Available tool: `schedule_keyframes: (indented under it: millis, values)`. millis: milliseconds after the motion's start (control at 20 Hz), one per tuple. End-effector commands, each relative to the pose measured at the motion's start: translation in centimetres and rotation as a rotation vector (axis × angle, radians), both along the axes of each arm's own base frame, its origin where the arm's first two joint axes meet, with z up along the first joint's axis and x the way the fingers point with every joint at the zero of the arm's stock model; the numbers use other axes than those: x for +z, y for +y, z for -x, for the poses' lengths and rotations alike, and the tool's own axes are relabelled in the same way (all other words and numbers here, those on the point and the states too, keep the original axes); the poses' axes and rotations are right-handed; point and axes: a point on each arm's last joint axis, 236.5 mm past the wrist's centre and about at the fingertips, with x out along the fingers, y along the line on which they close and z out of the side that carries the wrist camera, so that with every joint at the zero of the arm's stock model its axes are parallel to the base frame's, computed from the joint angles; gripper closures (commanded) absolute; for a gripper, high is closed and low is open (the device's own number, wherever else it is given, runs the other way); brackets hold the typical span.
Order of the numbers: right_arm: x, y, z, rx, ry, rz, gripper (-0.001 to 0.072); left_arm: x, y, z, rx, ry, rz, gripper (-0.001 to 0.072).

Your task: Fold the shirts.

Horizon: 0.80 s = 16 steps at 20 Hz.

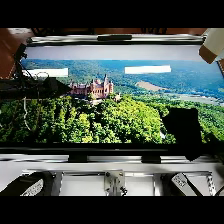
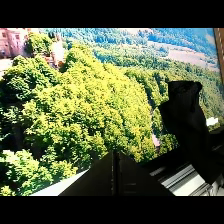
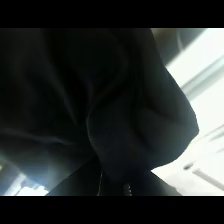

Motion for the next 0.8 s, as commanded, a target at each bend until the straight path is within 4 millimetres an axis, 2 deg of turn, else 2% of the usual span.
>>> schedule_keyframes:
  millis: [0, 50, 150, 250, 300, 350, 400, 450, 500, 550, 600, 650, 700, 750]
  values:
    - [-2.0, 2.8, 2.9, -0.062, 0.084, -0.058, 0.0641, 0.1, 0.0, 0.0, -0.012, -0.017, -0.010, 0.0673]
    - [-2.2, 3.2, 3.4, -0.063, 0.102, -0.070, 0.0605, 0.1, 0.0, 0.0, -0.015, -0.022, -0.013, 0.0673]
    - [-2.1, 3.4, 4.3, -0.051, 0.140, -0.079, 0.0256, 0.1, 0.0, 0.0, -0.014, -0.023, -0.013, 0.0673]
    - [-1.2, 2.1, 5.8, -0.024, 0.207, -0.038, 0.0255, 0.0, 0.0, 0.0, -0.018, -0.028, -0.017, 0.0673]
    - [-0.1, 0.9, 5.9, -0.018, 0.219, -0.002, 0.0254, 0.0, 0.0, 0.0, -0.025, -0.037, -0.024, 0.0673]
    - [1.5, -0.8, 5.1, -0.019, 0.196, 0.054, 0.0255, 0.0, 0.1, -0.1, -0.028, -0.042, -0.030, 0.0673]
    - [3.7, -2.9, 3.0, -0.028, 0.122, 0.127, 0.0255, -0.3, 0.3, -0.2, -0.025, -0.042, -0.047, 0.0675]
    - [6.4, -5.1, -0.3, -0.016, 0.003, 0.223, 0.0256, -1.0, 0.9, -0.3, -0.028, -0.044, -0.097, 0.0678]
    - [10.3, -6.8, -5.1, 0.038, -0.165, 0.339, 0.0256, -2.4, 1.9, -0.2, -0.036, -0.036, -0.194, 0.0678]
    - [14.7, -7.2, -9.9, 0.104, -0.331, 0.445, 0.0256, -4.0, 3.4, -0.2, -0.027, 0.003, -0.316, 0.0679]
    - [19.8, -6.1, -15.1, 0.190, -0.516, 0.554, 0.0259, -5.2, 4.9, -0.2, -0.017, 0.037, -0.436, 0.0679]
    - [24.6, -3.8, -19.7, 0.263, -0.692, 0.640, 0.0291, -6.5, 6.8, -0.5, -0.005, 0.069, -0.573, 0.0678]
    - [29.0, 0.0, -23.6, 0.326, -0.866, 0.702, 0.0291, -7.6, 8.8, -0.7, 0.016, 0.111, -0.705, 0.0679]
    - [31.5, 4.1, -26.2, 0.377, -0.986, 0.723, 0.0308, -8.8, 11.0, -0.7, 0.038, 0.170, -0.835, 0.0677]
